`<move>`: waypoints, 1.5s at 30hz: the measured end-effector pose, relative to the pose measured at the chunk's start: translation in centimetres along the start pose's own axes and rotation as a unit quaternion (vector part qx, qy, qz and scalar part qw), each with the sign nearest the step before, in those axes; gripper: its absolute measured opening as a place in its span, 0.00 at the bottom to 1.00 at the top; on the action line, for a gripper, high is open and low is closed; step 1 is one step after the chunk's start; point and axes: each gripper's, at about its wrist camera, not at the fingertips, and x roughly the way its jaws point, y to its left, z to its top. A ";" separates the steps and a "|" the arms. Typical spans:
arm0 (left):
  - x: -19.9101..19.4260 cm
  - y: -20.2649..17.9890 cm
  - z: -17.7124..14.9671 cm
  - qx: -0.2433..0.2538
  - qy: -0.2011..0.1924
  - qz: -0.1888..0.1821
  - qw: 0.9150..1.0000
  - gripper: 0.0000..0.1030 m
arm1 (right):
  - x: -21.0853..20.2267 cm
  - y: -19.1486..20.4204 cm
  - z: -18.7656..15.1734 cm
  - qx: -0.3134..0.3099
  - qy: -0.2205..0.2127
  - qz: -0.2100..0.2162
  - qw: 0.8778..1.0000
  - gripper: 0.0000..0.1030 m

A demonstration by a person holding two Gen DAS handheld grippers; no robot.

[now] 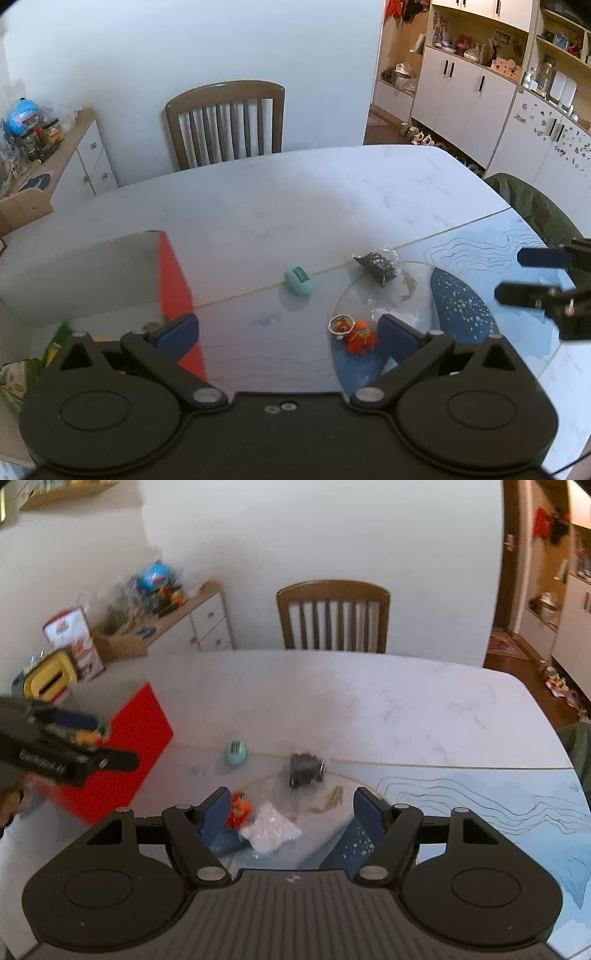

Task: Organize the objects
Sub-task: 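Withdraw both tools from the box toward the remaining table items, then grasp the clear plastic bag with right tool while left tool grasps the orange plush toy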

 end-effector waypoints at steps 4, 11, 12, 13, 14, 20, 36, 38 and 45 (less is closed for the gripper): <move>2.2 -1.2 -0.1 -0.004 0.009 0.004 1.000 0.99 | 1.7 -0.1 -0.9 -0.017 0.021 0.016 1.000 0.71; 5.9 -2.8 -0.8 -0.012 0.032 0.006 0.999 0.99 | 4.8 0.2 -2.0 -0.062 0.046 0.046 0.996 0.71; 6.4 -2.9 -0.9 -0.014 0.034 0.006 0.999 0.99 | 5.2 0.2 -2.0 -0.067 0.048 0.049 0.995 0.71; 6.8 -3.1 -1.0 -0.015 0.036 0.006 0.999 0.99 | 5.6 0.2 -2.0 -0.072 0.050 0.053 0.995 0.71; 7.1 -3.2 -1.1 -0.016 0.038 0.004 0.999 0.99 | 6.0 0.2 -1.9 -0.078 0.052 0.057 0.994 0.71; 8.9 -4.3 -1.4 -0.013 0.047 0.002 0.999 0.99 | 8.2 0.2 -2.1 -0.109 0.069 0.074 0.989 0.71; 12.0 -4.5 -1.7 -0.044 0.066 -0.007 0.997 0.99 | 12.0 0.3 -2.8 -0.149 0.080 0.095 0.981 0.70; 12.2 -4.5 -1.7 -0.051 0.068 -0.008 0.996 0.98 | 12.4 0.2 -2.6 -0.142 0.082 0.092 0.982 0.71; 12.5 -4.6 -1.5 -0.055 0.067 -0.011 0.996 0.93 | 13.1 0.1 -2.3 -0.132 0.081 0.106 0.982 0.52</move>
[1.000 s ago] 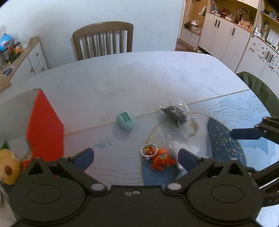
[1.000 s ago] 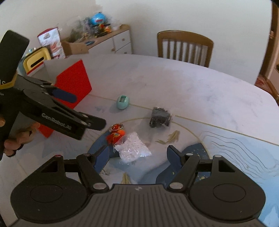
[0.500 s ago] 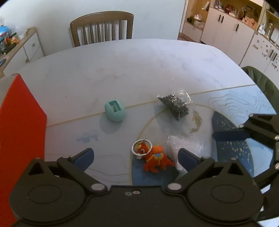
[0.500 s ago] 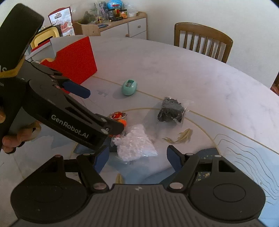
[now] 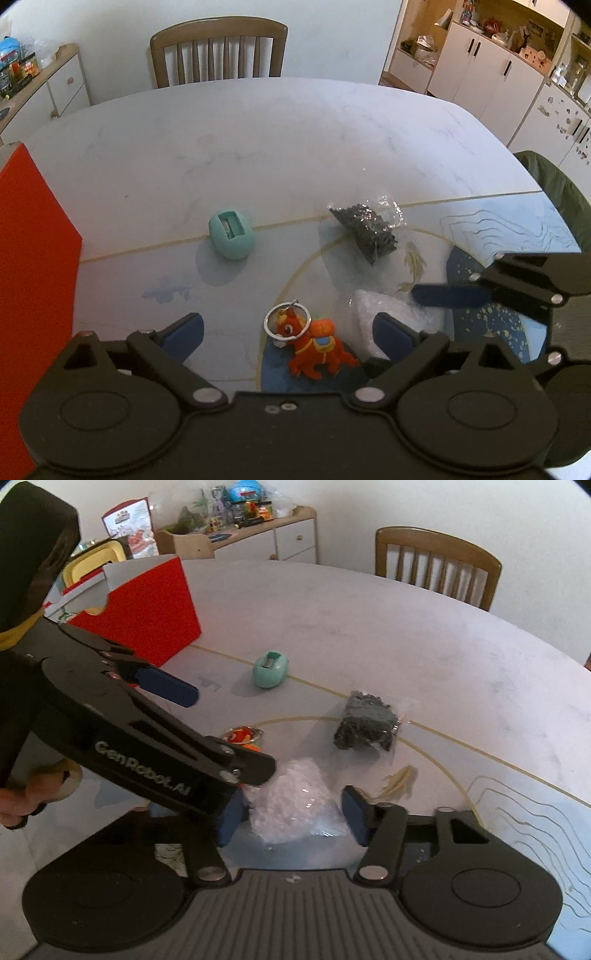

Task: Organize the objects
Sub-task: 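Grasp the clear plastic bag with right tool while left tool grasps the orange plush toy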

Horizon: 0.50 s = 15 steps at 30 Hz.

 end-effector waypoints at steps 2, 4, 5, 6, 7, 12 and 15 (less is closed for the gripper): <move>0.0 0.0 0.0 -0.002 -0.001 -0.002 1.000 0.92 | -0.1 0.3 0.0 -0.013 -0.002 -0.003 1.000 0.48; -0.1 0.0 0.0 -0.002 -0.003 -0.004 1.000 0.91 | -0.4 0.4 -0.2 -0.023 -0.003 -0.004 1.000 0.46; -0.1 0.0 -0.1 -0.002 -0.004 -0.005 1.000 0.91 | -0.5 0.3 -0.4 -0.026 -0.004 -0.005 1.000 0.45; -0.2 0.0 -0.2 -0.001 -0.005 -0.005 1.000 0.91 | -0.7 0.3 -0.5 -0.027 -0.004 -0.006 1.000 0.45; -0.1 -0.1 -0.3 0.000 -0.006 -0.004 1.000 0.91 | -1.0 0.1 -0.8 -0.030 -0.004 -0.007 1.000 0.45; 0.7 -0.6 -0.7 0.015 0.004 0.006 1.000 0.86 | -1.8 -0.9 -1.6 -0.027 -0.003 -0.013 1.000 0.44; 1.0 -1.1 -1.0 0.026 0.007 0.013 1.000 0.80 | -2.0 -1.1 -1.7 -0.022 -0.005 -0.016 1.000 0.44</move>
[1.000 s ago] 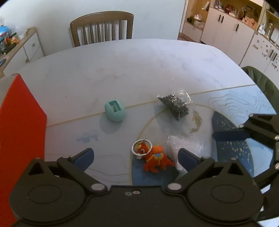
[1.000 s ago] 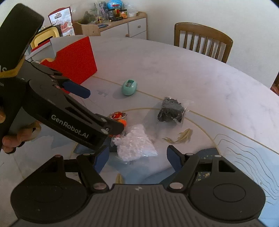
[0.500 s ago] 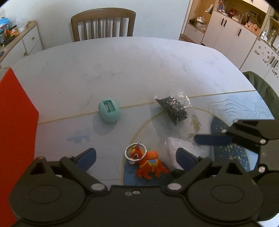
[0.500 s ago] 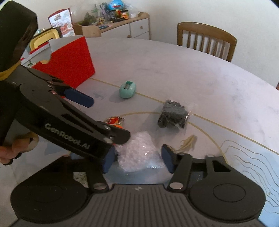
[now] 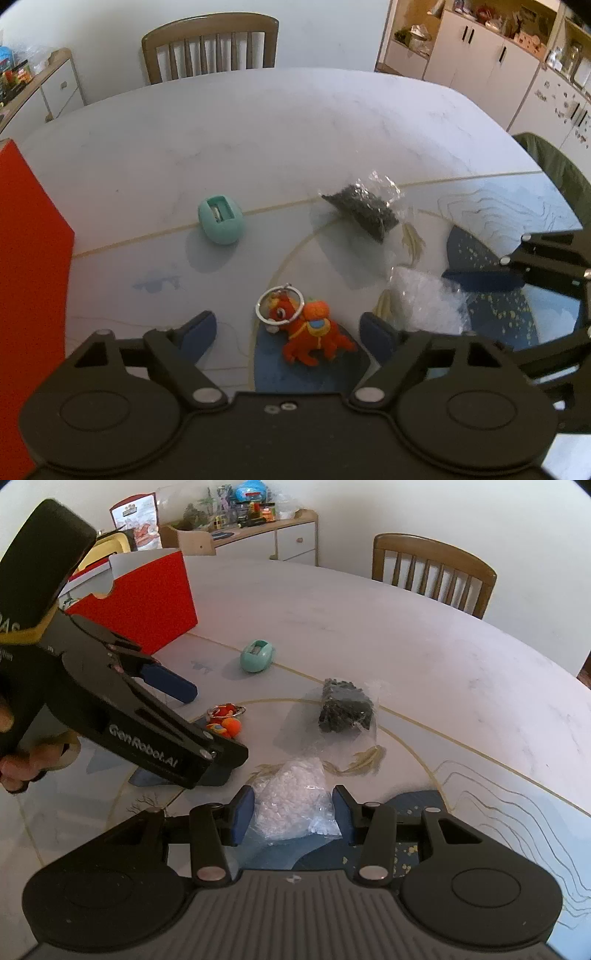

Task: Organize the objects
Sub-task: 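Grasp the clear plastic bag with right tool while left tool grasps the orange plush toy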

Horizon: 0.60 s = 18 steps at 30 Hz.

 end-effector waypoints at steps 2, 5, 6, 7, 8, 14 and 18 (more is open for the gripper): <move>0.1 -0.5 0.0 0.011 -0.002 0.005 1.000 0.76 | 0.0 0.0 -0.1 0.002 -0.001 -0.002 1.000 0.44; -0.1 -1.0 -0.1 0.021 -0.005 0.012 1.000 0.65 | 0.0 0.2 -0.1 0.004 -0.002 -0.005 1.000 0.43; -0.2 -1.1 -0.1 0.024 -0.006 0.009 1.000 0.60 | -0.1 0.4 -0.1 0.005 -0.003 -0.006 1.000 0.43; -0.3 -1.2 -0.1 0.026 -0.006 0.007 1.000 0.53 | -0.1 0.4 -0.2 0.008 -0.002 -0.007 1.000 0.43; -0.4 -1.4 -0.2 0.030 -0.006 0.006 1.000 0.51 | -0.2 0.5 -0.2 0.011 -0.003 -0.008 1.000 0.42; -0.7 -1.5 -0.4 0.032 -0.008 0.005 0.999 0.46 | -0.5 1.1 -0.4 0.026 -0.003 -0.015 1.000 0.40; -1.1 -0.9 -0.6 0.013 -0.009 -0.003 1.000 0.46 | -0.9 1.4 -0.4 0.046 -0.004 -0.017 0.999 0.38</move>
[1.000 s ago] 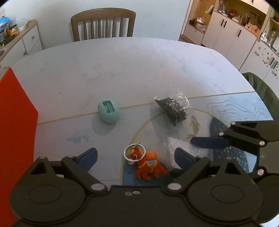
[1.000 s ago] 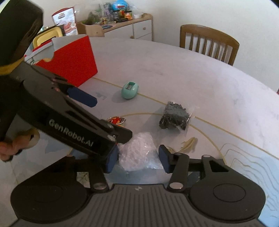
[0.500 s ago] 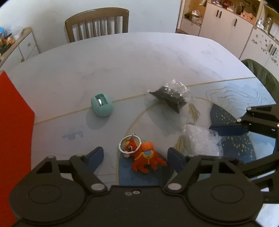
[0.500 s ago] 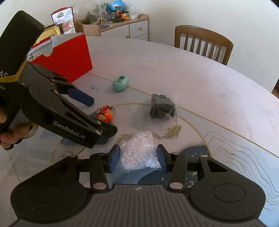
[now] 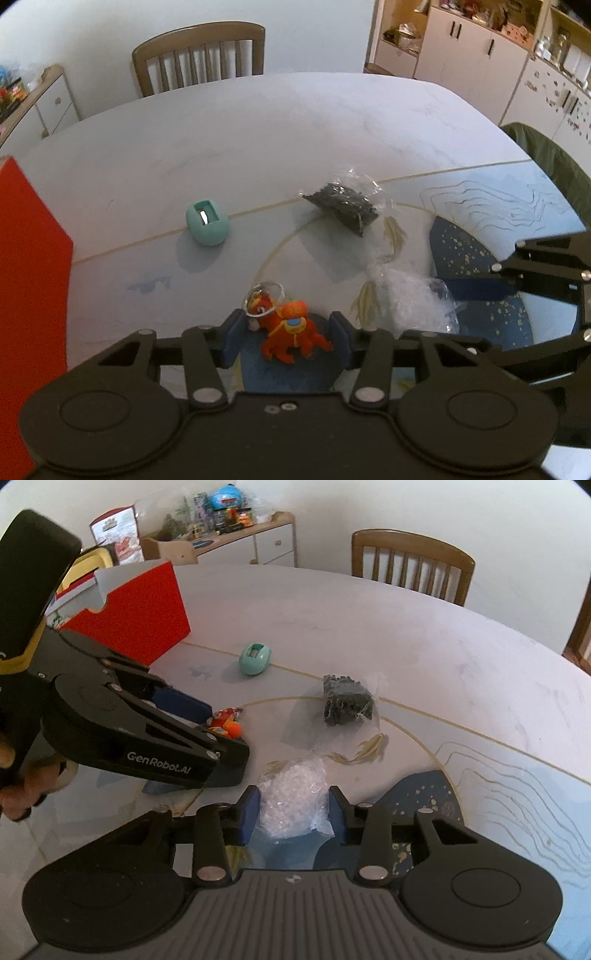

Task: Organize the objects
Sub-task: 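Grasp the clear plastic bag with right tool while left tool grasps the orange plush toy, then lift the plastic bag and orange toy and carry both over the cardboard box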

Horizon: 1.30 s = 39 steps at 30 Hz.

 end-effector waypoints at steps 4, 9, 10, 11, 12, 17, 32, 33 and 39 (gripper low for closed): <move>-0.7 0.9 -0.3 -0.022 0.000 -0.011 1.000 0.46 | -0.7 0.4 0.0 0.015 -0.004 -0.002 1.000 0.37; -1.9 1.4 -0.6 -0.028 -0.002 -0.019 0.999 0.46 | -1.9 1.3 0.4 0.022 -0.013 0.001 1.000 0.37; -2.2 1.5 -0.6 -0.027 -0.004 -0.021 0.999 0.46 | -2.2 1.6 0.5 0.022 -0.015 0.000 1.000 0.37; -2.5 1.6 -0.6 -0.027 -0.006 -0.023 0.999 0.46 | -2.6 1.8 0.7 0.023 -0.016 0.000 1.000 0.37; -3.0 1.7 -0.6 -0.027 -0.009 -0.025 0.999 0.45 | -2.8 2.0 0.8 0.024 -0.018 0.001 1.000 0.37; -4.8 2.4 -0.6 -0.026 -0.012 -0.038 0.999 0.32 | -4.4 3.2 1.7 0.024 -0.031 -0.001 0.999 0.37; -8.1 5.2 -2.2 -0.022 -0.019 -0.067 0.997 0.32 | -7.2 5.6 2.4 0.050 -0.045 -0.017 0.998 0.37; -8.7 5.4 -2.1 -0.021 -0.023 -0.070 0.997 0.32 | -7.4 5.9 2.7 0.049 -0.047 -0.017 0.998 0.37; -12.2 7.3 -0.7 -0.024 -0.048 -0.077 0.996 0.32 | -8.8 7.7 4.7 0.039 -0.062 -0.015 0.997 0.37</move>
